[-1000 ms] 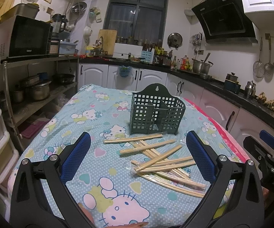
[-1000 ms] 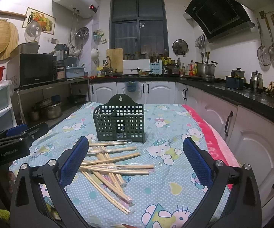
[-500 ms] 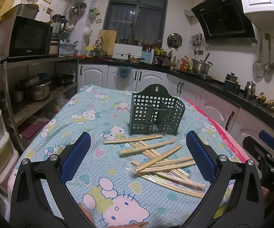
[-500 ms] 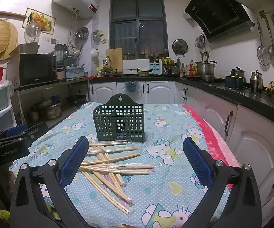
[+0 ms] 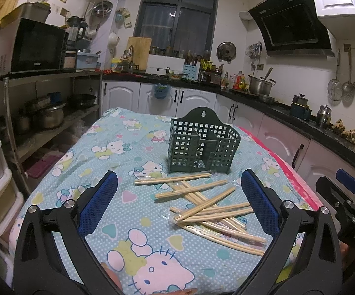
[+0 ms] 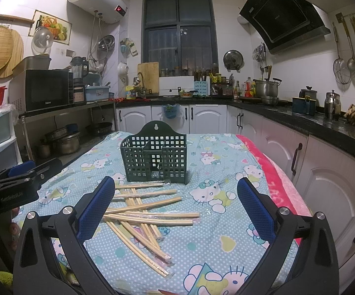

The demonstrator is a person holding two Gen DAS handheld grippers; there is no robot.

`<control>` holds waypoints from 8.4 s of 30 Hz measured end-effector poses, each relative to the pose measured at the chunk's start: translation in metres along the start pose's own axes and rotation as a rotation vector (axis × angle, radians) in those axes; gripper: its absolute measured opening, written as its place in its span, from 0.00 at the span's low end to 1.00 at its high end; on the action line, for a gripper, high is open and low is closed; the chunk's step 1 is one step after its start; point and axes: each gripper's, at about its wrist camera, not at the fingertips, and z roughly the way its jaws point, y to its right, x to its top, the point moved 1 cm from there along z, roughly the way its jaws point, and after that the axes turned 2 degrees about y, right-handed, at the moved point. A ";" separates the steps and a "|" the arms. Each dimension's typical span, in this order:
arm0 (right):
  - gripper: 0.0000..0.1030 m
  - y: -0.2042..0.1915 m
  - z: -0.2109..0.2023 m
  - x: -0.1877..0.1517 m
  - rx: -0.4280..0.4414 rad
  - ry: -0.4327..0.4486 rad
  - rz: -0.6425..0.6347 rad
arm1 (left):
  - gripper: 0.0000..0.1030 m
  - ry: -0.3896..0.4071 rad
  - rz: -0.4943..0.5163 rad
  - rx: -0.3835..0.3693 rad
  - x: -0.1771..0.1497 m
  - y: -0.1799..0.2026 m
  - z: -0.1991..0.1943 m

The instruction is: Organize utensils

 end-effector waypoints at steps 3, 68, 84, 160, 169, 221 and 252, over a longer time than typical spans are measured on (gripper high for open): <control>0.94 0.000 0.001 0.000 0.004 -0.009 -0.002 | 0.90 -0.012 -0.019 -0.001 0.002 -0.007 -0.003; 0.61 0.030 0.221 -0.016 0.067 -0.592 0.106 | 0.63 -0.535 -0.418 -0.138 -0.028 -0.114 0.179; 0.37 0.040 0.255 -0.049 0.107 -0.740 0.269 | 0.49 -0.631 -0.663 -0.111 -0.043 -0.129 0.218; 0.01 0.044 0.160 0.105 0.316 -0.278 0.206 | 0.03 -0.240 -0.127 -0.416 0.103 0.007 0.141; 0.01 0.058 0.161 0.122 0.288 -0.270 0.175 | 0.03 -0.215 -0.116 -0.432 0.121 0.017 0.141; 0.02 0.066 0.193 0.186 0.320 -0.280 0.112 | 0.03 -0.115 -0.084 -0.280 0.202 -0.078 0.114; 0.02 0.054 0.249 0.244 0.333 -0.181 0.133 | 0.03 -0.250 0.022 -0.238 0.181 -0.059 0.159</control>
